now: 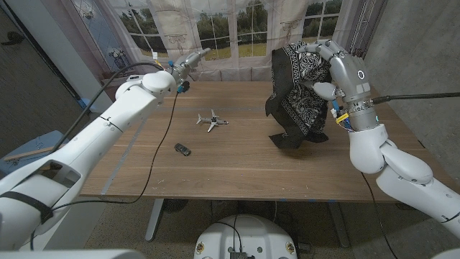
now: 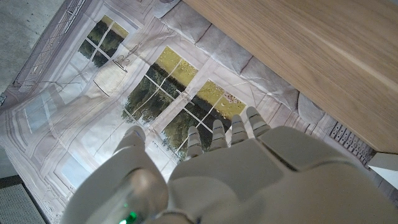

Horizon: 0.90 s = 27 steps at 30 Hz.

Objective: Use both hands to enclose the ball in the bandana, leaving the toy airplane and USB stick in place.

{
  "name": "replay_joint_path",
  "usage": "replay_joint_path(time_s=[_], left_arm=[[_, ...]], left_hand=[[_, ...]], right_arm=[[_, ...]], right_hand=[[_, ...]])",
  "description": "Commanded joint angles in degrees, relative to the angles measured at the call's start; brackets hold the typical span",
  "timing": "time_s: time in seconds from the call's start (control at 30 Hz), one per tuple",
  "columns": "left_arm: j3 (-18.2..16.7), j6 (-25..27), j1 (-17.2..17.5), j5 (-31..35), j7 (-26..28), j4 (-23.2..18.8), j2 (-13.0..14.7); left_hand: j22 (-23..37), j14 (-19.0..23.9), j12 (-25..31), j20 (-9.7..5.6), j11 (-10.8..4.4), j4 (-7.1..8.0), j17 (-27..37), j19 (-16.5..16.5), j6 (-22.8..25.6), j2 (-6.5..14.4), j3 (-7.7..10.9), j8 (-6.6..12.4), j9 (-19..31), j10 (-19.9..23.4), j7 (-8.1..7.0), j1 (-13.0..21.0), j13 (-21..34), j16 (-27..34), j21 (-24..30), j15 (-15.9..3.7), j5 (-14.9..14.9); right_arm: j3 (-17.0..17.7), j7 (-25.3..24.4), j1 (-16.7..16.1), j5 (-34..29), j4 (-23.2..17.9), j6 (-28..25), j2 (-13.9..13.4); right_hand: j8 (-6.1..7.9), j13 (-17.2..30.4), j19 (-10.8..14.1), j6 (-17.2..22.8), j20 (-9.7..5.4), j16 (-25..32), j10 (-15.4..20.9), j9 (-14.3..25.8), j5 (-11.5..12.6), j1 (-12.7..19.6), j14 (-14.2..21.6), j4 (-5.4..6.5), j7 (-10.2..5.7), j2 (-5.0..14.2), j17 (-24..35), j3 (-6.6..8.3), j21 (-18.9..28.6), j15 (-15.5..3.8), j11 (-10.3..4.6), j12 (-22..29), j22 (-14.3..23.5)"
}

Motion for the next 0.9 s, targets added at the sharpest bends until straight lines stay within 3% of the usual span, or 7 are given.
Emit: replay_joint_path(time_s=[0.03, 0.17, 0.2, 0.43, 0.7, 0.9], left_arm=[[-0.37, -0.34, 0.39, 0.19, 0.93, -0.13, -0.20], [-0.35, -0.52, 0.31, 0.21, 0.92, 0.31, -0.32], [-0.30, -0.71, 0.14, 0.21, 0.91, 0.81, -0.54], [0.45, -0.99, -1.03, 0.65, 0.46, 2.34, -1.27], [0.92, -0.72, -1.92, 1.00, 0.33, 3.03, -1.82], [1.02, -0.15, -2.24, 1.03, 0.25, 3.00, -1.92]], left_hand=[[0.13, -0.30, 0.18, 0.12, 0.21, 0.22, 0.15, -0.40, -0.06, 0.09, 0.01, 0.22, -0.02, -0.38, -0.36, -0.50, 0.21, 0.20, -0.15, 0.08, 0.16], [0.14, -0.31, 0.21, 0.12, 0.19, 0.19, 0.14, -0.40, -0.03, 0.08, 0.01, 0.24, -0.02, -0.37, -0.30, -0.55, 0.20, 0.19, -0.16, 0.09, 0.17], [0.14, -0.33, 0.21, 0.12, 0.17, 0.19, 0.14, -0.40, -0.05, 0.08, 0.01, 0.23, -0.02, -0.36, -0.29, -0.55, 0.20, 0.18, -0.16, 0.07, 0.17], [0.14, -0.34, 0.22, 0.12, 0.28, 0.14, 0.12, -0.39, -0.09, 0.07, 0.01, 0.23, -0.02, -0.39, -0.34, -0.60, 0.20, 0.19, -0.16, 0.09, 0.18], [0.15, -0.37, 0.24, 0.12, 0.11, 0.07, 0.10, -0.39, -0.08, 0.07, 0.02, 0.24, -0.02, -0.42, -0.31, -0.68, 0.20, 0.19, -0.18, 0.08, 0.20], [0.15, -0.39, 0.24, 0.12, 0.12, 0.04, 0.09, -0.38, -0.12, 0.06, 0.03, 0.23, -0.02, -0.48, -0.32, -0.71, 0.19, 0.18, -0.18, 0.08, 0.20]], right_arm=[[3.35, 4.52, 4.07, 6.31, 5.37, 17.02, 2.22], [3.35, 8.20, 6.10, 11.00, 7.75, 23.43, 2.66], [2.77, 10.54, 7.61, 15.07, 9.55, 26.60, 2.38], [0.88, 21.11, 13.04, 28.02, 16.58, 34.94, 4.10], [-1.39, 31.02, 19.00, 41.09, 25.38, 36.24, 7.46], [-2.54, 35.30, 22.54, 47.31, 31.17, 35.40, 9.85]], right_hand=[[0.52, 6.36, -4.30, 13.46, -7.59, -0.28, 16.19, 2.02, 0.56, 15.24, 25.38, -4.98, 11.29, 15.07, 0.36, 8.09, 0.74, -29.25, 1.06, 2.96, -0.08], [0.62, 6.25, -4.35, 13.46, -7.60, -0.44, 16.25, 2.15, 0.59, 15.25, 25.44, -5.00, 11.31, 15.06, 0.53, 8.16, 1.01, -29.24, 1.14, 2.97, -0.20], [0.64, 6.22, -4.41, 13.44, -7.54, -0.53, 16.25, 2.18, 0.59, 15.24, 25.40, -5.01, 11.32, 15.02, 0.56, 8.18, 1.07, -29.24, 1.22, 2.96, -0.23], [0.71, 6.24, -4.54, 13.18, -7.64, -0.92, 15.98, 2.42, 0.63, 15.27, 25.41, -5.07, 11.42, 14.96, 0.84, 8.33, 1.57, -29.27, 1.27, 2.95, -0.46], [0.90, 6.33, -4.85, 13.39, -7.79, -1.34, 15.82, 2.56, 0.72, 15.49, 25.43, -5.24, 11.68, 14.86, 1.19, 8.56, 2.10, -29.30, 1.30, 3.03, -0.75], [0.76, 6.36, -5.05, 13.47, -7.86, -1.63, 15.73, 2.25, 0.80, 15.81, 25.49, -5.45, 11.73, 14.75, 1.50, 8.78, 2.52, -29.32, 1.53, 3.06, -0.99]])
